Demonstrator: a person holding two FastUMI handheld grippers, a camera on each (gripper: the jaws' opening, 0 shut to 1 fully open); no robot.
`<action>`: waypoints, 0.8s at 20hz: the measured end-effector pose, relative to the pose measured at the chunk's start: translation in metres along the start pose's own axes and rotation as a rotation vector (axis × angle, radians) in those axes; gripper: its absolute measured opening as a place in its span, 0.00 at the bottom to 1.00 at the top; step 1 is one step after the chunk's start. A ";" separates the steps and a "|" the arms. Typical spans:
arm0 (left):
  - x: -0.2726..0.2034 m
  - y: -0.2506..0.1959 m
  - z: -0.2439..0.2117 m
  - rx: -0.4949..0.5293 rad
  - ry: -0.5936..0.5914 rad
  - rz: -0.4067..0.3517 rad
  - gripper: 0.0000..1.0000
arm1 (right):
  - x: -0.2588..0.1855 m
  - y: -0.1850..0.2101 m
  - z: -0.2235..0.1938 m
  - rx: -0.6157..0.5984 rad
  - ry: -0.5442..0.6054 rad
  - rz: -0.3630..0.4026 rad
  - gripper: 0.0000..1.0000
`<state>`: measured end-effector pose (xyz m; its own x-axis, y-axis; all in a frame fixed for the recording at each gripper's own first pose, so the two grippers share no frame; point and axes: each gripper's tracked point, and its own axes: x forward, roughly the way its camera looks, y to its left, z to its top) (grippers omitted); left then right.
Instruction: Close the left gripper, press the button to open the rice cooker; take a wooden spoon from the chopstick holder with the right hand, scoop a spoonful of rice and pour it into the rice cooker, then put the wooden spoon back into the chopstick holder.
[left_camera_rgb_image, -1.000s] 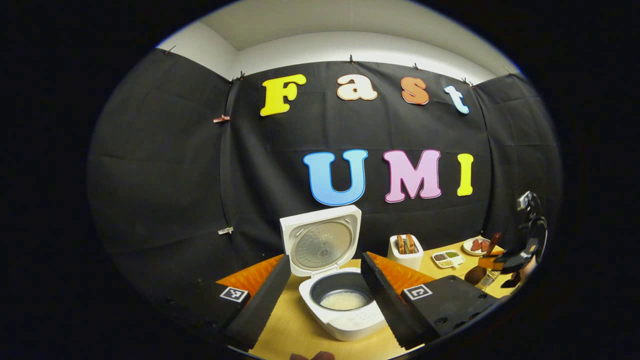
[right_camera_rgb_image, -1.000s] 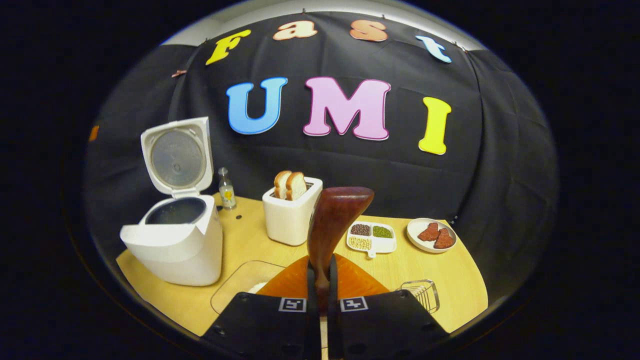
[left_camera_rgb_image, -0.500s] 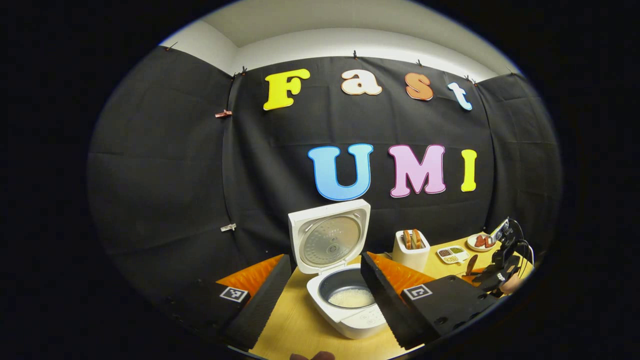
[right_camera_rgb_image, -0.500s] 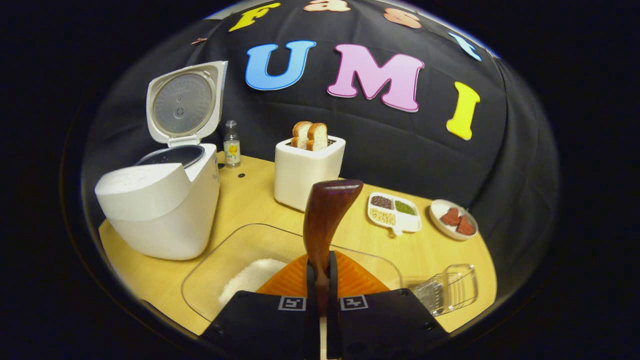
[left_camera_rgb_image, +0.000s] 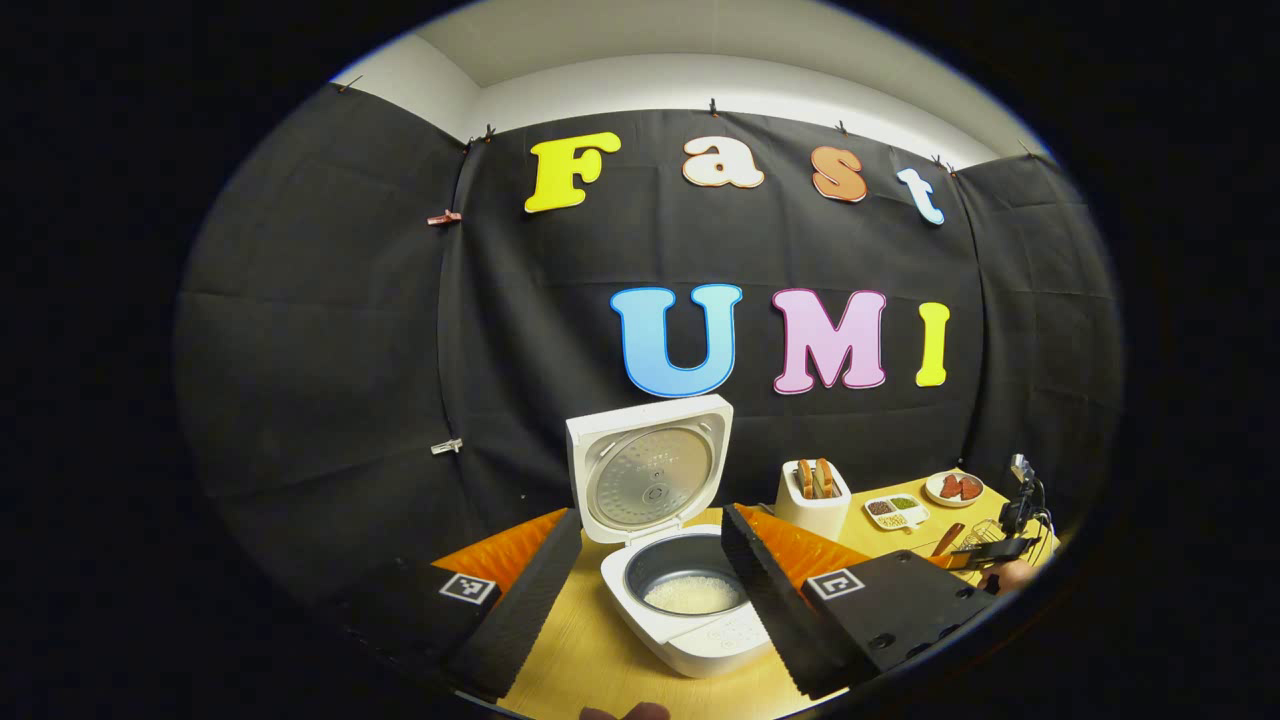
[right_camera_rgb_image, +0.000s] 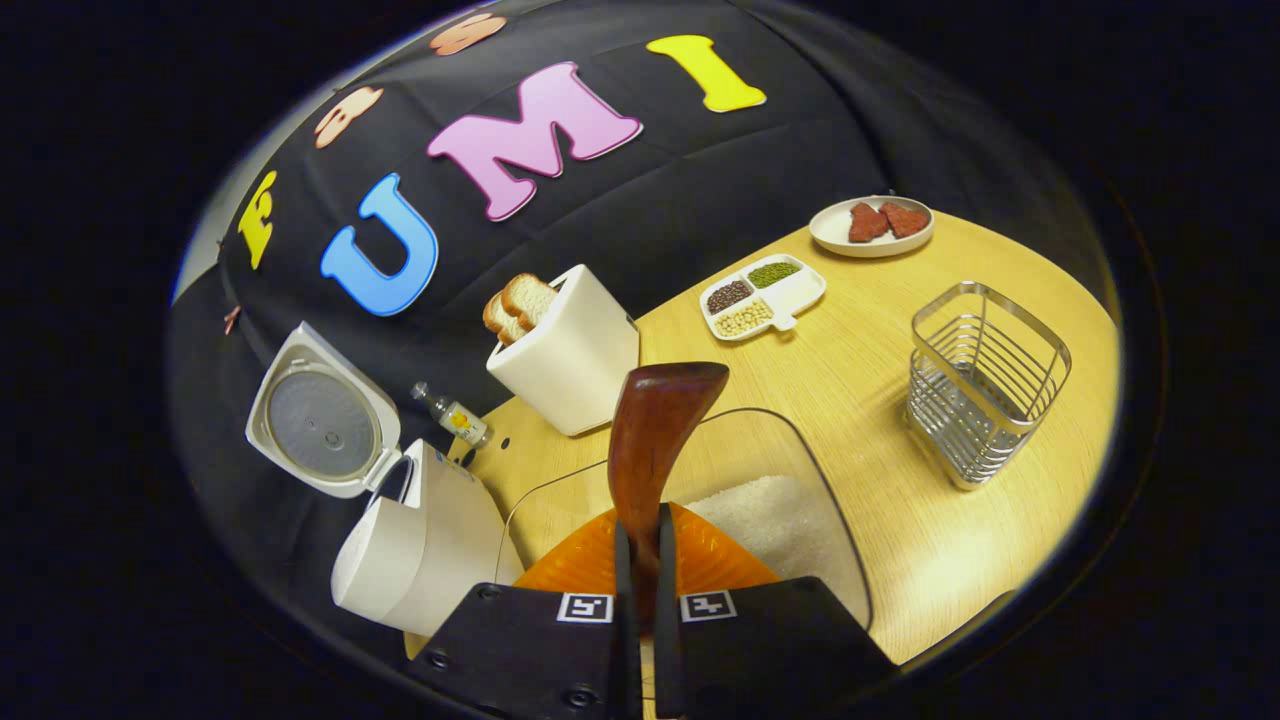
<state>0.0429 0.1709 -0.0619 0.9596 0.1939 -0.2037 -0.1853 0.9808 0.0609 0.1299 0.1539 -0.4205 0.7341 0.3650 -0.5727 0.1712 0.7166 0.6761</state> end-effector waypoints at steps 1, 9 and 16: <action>0.000 0.000 0.001 0.003 -0.002 0.000 0.97 | -0.003 -0.004 0.005 0.006 -0.012 -0.002 0.10; -0.004 -0.013 0.006 0.000 -0.004 -0.011 0.97 | -0.023 -0.014 0.036 0.241 -0.063 0.047 0.10; -0.009 -0.026 0.014 0.000 -0.022 -0.028 0.97 | -0.036 -0.021 0.049 0.348 -0.069 0.064 0.10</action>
<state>0.0420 0.1428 -0.0481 0.9688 0.1664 -0.1838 -0.1587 0.9858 0.0556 0.1320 0.0967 -0.3914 0.7909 0.3529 -0.4999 0.3288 0.4438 0.8336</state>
